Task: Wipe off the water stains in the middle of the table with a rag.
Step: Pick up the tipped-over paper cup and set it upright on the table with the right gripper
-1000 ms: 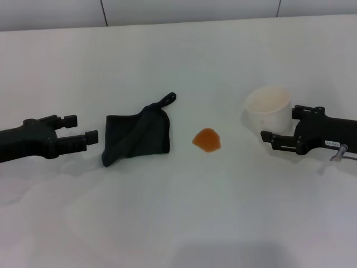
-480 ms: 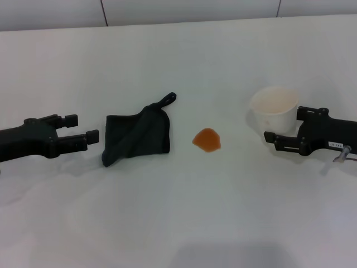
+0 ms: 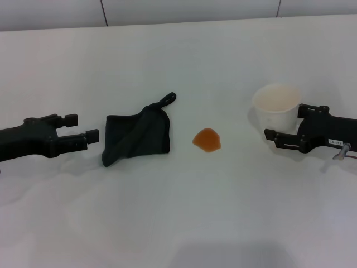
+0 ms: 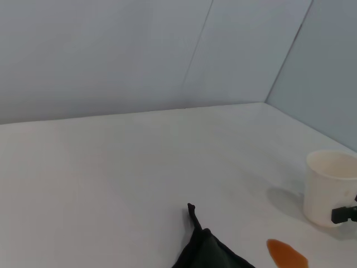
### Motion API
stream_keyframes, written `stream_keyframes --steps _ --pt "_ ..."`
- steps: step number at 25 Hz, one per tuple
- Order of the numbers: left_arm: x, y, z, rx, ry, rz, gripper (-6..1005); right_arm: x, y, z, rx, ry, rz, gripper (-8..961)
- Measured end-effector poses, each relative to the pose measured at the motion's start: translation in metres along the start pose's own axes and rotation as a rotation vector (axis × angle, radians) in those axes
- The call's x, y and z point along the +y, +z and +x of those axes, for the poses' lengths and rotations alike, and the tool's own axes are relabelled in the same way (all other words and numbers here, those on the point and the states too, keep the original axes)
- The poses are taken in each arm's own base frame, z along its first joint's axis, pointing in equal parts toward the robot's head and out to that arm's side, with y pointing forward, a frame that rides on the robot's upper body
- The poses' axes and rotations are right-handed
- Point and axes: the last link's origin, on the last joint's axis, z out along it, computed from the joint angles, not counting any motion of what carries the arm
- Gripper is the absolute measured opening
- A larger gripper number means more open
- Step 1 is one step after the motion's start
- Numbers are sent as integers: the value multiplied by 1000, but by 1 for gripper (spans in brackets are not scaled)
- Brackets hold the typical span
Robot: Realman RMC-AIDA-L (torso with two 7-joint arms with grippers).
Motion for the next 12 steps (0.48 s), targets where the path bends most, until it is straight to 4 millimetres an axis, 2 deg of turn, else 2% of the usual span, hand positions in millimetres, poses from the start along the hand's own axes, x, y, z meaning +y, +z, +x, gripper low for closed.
stream_keyframes --steps 12 --pt "0 0 0 2 -2 1 767 1 2 -3 -3 -12 -11 740"
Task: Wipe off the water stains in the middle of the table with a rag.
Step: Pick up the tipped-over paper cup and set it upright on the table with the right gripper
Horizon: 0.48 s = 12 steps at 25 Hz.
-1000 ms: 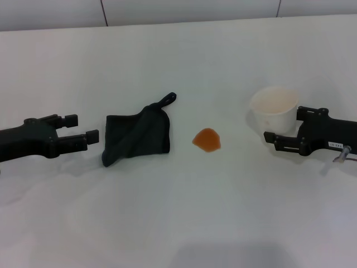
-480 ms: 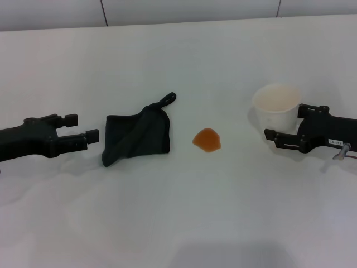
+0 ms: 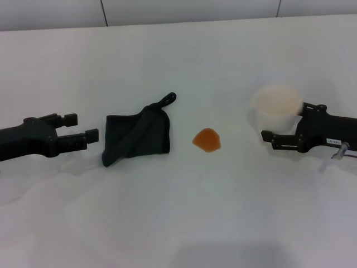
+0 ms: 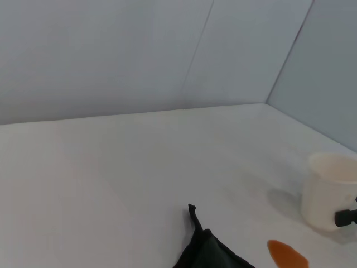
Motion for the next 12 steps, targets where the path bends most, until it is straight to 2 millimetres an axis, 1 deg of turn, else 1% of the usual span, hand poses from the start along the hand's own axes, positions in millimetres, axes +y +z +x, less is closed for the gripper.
stream_keyframes --steps 2,7,12 --pt "0 0 0 1 1 0 766 0 0 0 0 1 0 741" --pt "0 1 2 3 4 -1 764 0 0 -1 -1 -1 -3 869" --pt "0 2 3 2 2 -3 762 1 -1 -1 1 13 -13 869"
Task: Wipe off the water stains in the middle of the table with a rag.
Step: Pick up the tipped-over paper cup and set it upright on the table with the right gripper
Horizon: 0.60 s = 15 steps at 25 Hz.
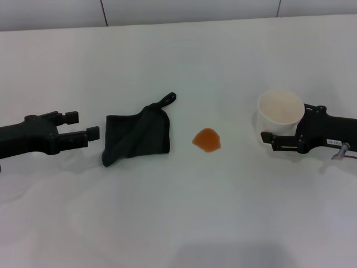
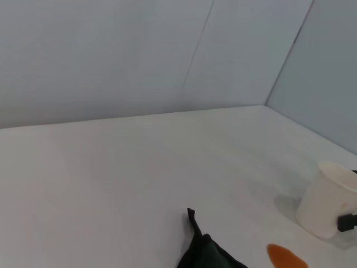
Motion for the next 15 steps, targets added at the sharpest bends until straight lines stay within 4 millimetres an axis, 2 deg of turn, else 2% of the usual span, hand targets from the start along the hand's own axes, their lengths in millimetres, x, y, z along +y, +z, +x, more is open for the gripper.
stream_keyframes --steps 15 --pt "0 1 1 -3 0 -2 757 -1 -11 3 65 13 -13 869"
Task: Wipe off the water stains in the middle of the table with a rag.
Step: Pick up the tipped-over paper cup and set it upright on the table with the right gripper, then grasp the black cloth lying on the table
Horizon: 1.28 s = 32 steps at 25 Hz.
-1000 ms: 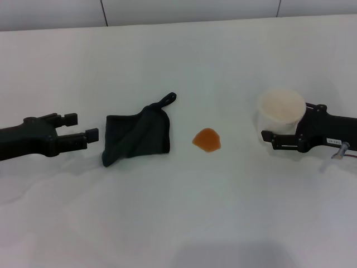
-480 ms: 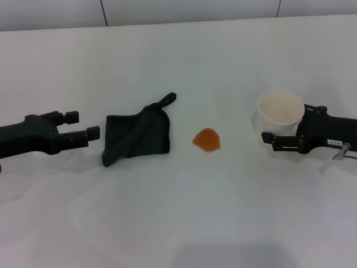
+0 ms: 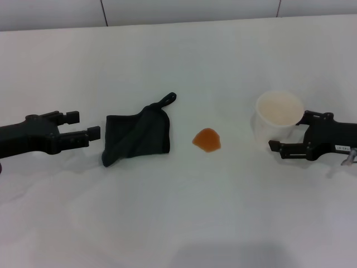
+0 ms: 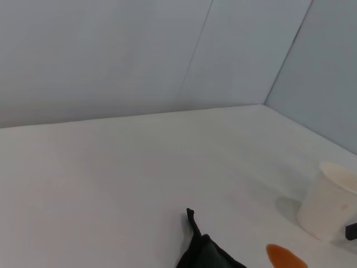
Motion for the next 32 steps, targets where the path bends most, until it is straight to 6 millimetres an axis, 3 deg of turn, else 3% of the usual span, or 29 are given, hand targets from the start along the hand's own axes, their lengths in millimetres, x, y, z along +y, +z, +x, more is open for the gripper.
stream_keyframes --steps 15,27,32 --pt "0 -1 -2 -1 -5 3 751 -5 -27 -9 15 -33 6 869" --pt "0 -1 -2 0 -4 3 747 -14 -70 -18 48 -4 -12 869" --pt "0 0 -1 0 -2 1 745 -11 -85 -32 17 -24 -58 869"
